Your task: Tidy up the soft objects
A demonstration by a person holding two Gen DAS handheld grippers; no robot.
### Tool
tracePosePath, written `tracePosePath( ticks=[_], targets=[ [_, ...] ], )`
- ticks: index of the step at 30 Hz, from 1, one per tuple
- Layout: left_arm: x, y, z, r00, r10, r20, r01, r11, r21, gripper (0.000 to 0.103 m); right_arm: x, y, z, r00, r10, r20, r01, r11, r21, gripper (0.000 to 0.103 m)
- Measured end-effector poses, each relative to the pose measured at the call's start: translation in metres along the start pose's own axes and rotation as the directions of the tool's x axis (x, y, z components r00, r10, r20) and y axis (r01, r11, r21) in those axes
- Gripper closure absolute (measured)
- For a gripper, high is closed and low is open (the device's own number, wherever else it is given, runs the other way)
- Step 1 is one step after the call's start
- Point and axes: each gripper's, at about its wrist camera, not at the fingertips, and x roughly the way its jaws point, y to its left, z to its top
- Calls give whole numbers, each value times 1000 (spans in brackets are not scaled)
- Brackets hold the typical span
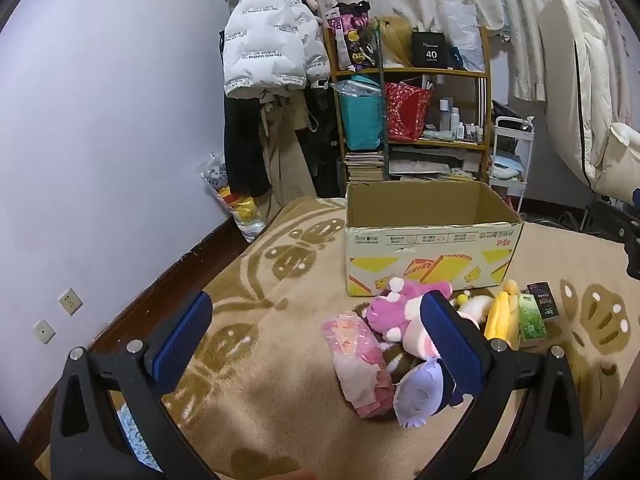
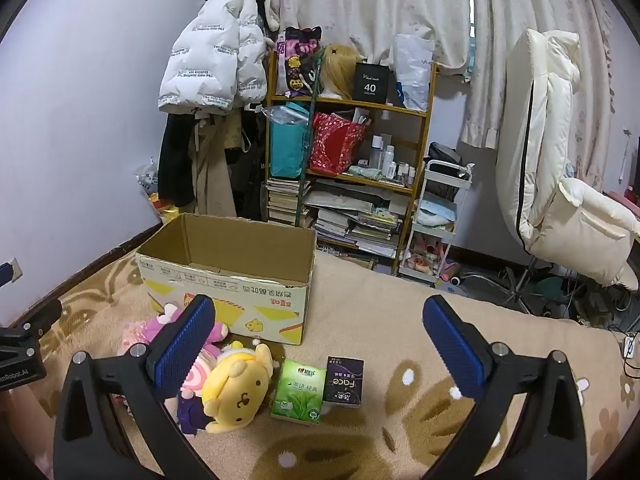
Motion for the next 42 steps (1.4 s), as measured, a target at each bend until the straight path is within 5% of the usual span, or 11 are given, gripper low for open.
tracePosePath(
  ticks=[42],
  targets=[
    [4,-5,-5,1000,-5,-16,5,1000,14,0,-3,2,2,1000,0,9,0,1000,-17,0]
  ],
)
